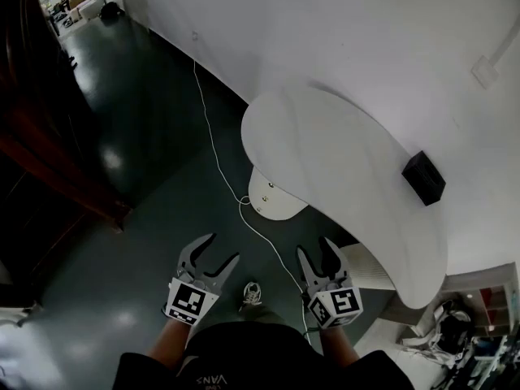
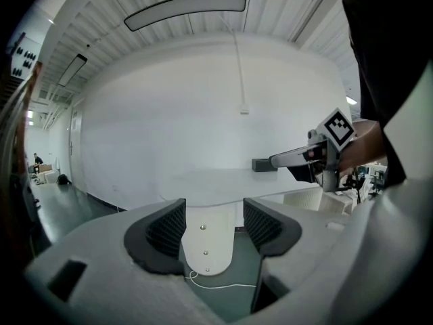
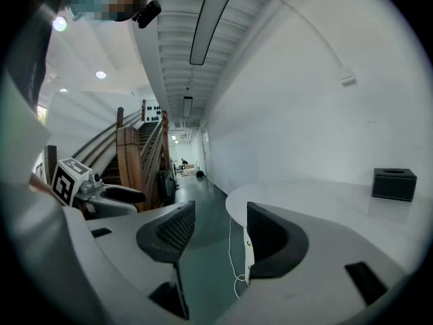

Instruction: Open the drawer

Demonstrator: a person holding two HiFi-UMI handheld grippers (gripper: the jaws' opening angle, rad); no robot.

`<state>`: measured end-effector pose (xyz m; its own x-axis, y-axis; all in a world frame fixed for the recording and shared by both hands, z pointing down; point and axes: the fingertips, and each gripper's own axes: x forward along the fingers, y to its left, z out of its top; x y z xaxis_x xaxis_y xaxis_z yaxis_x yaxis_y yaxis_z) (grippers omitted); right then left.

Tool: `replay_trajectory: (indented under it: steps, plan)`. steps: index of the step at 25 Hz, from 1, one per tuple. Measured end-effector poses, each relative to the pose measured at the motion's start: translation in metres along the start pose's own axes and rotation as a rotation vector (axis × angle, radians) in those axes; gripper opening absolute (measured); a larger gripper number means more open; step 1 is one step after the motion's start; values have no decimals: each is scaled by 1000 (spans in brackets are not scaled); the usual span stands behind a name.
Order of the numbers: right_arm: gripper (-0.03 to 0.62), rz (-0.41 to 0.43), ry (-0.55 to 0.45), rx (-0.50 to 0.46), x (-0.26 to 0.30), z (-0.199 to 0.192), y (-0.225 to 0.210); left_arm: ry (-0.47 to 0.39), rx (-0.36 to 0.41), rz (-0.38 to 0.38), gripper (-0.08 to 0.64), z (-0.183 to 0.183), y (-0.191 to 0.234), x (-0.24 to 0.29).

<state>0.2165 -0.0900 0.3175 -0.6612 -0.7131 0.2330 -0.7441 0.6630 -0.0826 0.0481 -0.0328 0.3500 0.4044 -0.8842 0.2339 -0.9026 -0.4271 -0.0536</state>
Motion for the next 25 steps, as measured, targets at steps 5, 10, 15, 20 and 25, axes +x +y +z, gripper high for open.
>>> replay_trajectory:
  steps: [5, 10, 15, 20, 25]
  plan:
    - [222, 107, 48, -31, 22, -8, -28, 9, -42, 92, 259, -11, -8, 26]
    - [209, 146, 59, -56, 46, -14, -41, 4, -73, 136, 259, -30, -5, 48]
    - [201, 150, 85, -48, 72, -30, -47, -5, -107, 151, 259, -57, 10, 72]
    - [201, 126, 126, -54, 98, -49, -57, -14, -146, 146, 259, -89, 32, 98]
    - [201, 101, 145, -56, 130, -65, -65, -19, -181, 135, 259, -126, 57, 126]
